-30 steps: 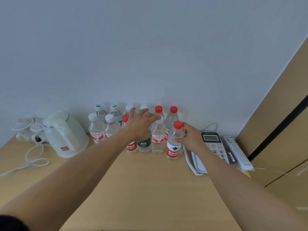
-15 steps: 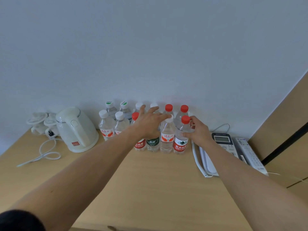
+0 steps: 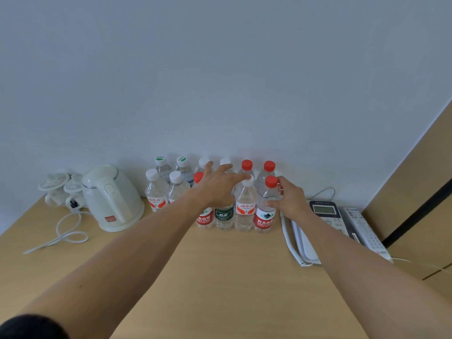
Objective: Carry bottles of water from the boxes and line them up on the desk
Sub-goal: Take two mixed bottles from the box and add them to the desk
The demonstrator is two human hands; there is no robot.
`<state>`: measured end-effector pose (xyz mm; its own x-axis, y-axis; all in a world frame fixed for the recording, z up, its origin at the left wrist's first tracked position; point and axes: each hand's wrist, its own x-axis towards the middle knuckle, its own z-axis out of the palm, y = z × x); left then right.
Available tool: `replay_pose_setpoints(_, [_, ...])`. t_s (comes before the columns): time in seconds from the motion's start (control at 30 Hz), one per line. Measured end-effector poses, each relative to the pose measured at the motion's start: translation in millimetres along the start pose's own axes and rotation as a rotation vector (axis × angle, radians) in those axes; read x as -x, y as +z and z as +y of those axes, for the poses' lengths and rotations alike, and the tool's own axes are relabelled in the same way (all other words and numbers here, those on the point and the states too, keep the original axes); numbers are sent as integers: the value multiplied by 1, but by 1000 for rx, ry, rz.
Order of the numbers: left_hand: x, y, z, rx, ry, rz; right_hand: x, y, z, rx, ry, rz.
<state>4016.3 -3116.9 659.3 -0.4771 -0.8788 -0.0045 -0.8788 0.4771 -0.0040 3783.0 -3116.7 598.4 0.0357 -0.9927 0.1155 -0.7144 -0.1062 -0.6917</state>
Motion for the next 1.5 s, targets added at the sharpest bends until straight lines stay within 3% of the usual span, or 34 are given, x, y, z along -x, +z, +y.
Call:
replay_pose_setpoints(0.53, [2,-4,-7,18,3,27,5,-20,-6,132,-19,-2])
replay_pose_setpoints(0.87, [2,-28,-29,-8,-112,65,0,-57,-35,183,-54,-58])
replay_pose_setpoints(1.17, [0,-67,-47,-53,-245,115,-19,-86,-71,267,-68,17])
replay_pose_setpoints(1.5, [-8,-91,-27,-71,-344,55,-19,-104,-90,431,-39,-13])
